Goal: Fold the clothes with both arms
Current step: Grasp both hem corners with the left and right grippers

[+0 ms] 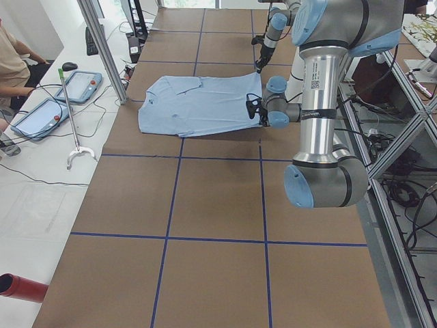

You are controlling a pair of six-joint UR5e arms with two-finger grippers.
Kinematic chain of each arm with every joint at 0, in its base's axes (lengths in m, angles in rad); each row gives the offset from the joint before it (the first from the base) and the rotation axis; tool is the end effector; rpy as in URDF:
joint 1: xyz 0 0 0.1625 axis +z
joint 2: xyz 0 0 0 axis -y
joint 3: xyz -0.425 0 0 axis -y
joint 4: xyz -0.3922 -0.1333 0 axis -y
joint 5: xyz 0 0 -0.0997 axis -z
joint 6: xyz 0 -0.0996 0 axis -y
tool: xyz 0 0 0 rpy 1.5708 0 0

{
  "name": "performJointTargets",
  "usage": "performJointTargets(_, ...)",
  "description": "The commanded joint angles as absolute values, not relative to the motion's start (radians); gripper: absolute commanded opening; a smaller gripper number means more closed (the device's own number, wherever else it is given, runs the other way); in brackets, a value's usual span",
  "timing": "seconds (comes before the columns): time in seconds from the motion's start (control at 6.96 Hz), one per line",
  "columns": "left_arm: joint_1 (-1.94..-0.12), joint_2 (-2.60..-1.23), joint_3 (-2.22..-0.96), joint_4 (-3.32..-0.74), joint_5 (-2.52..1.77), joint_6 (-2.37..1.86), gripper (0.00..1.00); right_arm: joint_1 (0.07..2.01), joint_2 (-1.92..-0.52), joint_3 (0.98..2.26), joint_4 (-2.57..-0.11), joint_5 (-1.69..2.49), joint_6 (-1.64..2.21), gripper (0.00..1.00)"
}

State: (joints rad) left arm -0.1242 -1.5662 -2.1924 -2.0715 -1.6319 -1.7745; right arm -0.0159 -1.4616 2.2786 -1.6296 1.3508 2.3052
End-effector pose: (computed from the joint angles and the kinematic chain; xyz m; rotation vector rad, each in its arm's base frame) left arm 0.4317 -0.1821 0.3144 -0.0993 1.1178 -0.2588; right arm -0.4564 -0.1478 0.3010 -0.0840 -0.7996 0.7639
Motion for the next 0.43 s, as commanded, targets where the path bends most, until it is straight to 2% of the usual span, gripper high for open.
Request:
performJointTargets(0.0, -0.023, -1.563, -2.268, -2.039, -1.625, -1.9, 0.0, -0.09, -1.557, 2.37, -1.632, 1.348, 2.307, 0.0)
performJointTargets(0.14, -0.025, -1.571, -2.292, -1.978, -1.624, -1.898, 0.0, -0.069, -1.572, 2.417, -1.632, 1.348, 2.303, 0.0)
performJointTargets(0.29, -0.043, -1.588, -2.301, -1.917, -1.624, -1.881, 0.0, -0.004, -1.547, 2.404, -1.632, 1.351, 2.266, 0.0)
